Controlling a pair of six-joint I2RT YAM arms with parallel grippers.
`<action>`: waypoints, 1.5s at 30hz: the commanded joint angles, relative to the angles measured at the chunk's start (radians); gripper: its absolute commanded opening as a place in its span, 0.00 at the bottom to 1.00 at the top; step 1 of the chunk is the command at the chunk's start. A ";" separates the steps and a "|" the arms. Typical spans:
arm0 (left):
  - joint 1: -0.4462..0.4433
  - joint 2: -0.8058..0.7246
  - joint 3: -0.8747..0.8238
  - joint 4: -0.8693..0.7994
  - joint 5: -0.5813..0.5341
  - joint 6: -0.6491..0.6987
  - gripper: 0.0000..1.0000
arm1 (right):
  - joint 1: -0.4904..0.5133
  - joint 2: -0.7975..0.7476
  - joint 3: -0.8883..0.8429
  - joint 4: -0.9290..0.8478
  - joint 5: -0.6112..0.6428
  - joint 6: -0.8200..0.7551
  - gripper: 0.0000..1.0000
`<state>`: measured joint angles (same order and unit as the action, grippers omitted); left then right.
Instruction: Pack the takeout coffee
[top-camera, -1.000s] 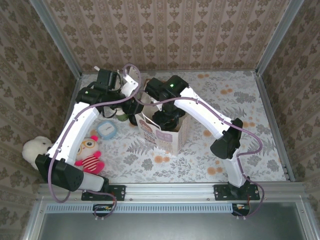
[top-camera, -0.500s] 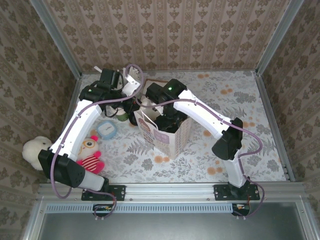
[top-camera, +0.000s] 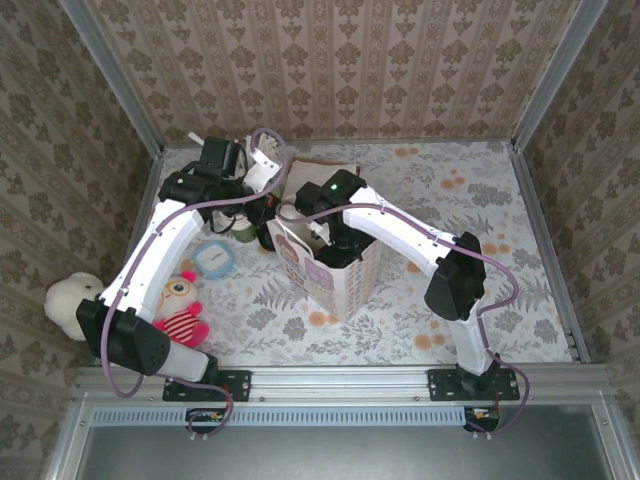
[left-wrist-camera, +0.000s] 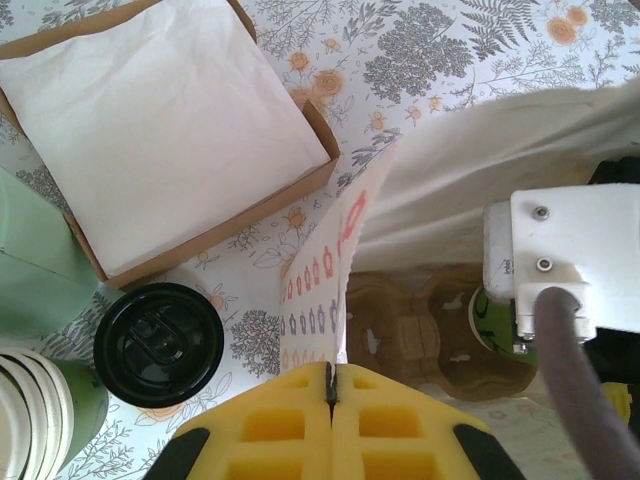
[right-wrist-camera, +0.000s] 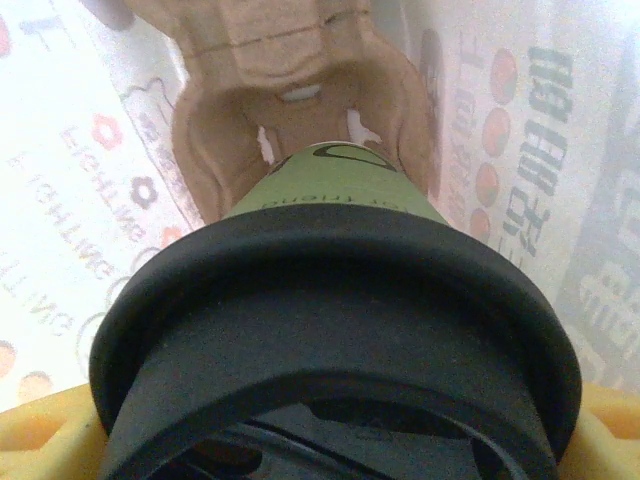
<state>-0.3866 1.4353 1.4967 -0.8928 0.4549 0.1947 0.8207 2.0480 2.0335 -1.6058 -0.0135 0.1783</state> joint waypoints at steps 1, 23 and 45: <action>0.004 -0.027 -0.018 0.010 -0.029 -0.011 0.00 | 0.004 -0.022 -0.016 -0.194 -0.027 -0.013 0.44; 0.003 -0.055 -0.027 0.029 -0.020 -0.016 0.00 | 0.001 0.014 -0.055 -0.012 -0.002 0.059 0.43; 0.003 -0.050 -0.032 0.030 -0.008 -0.006 0.00 | 0.001 -0.058 -0.159 0.173 -0.011 0.087 0.43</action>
<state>-0.3866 1.4029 1.4746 -0.8814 0.4458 0.1875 0.8207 2.0117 1.8984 -1.4899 -0.0154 0.2432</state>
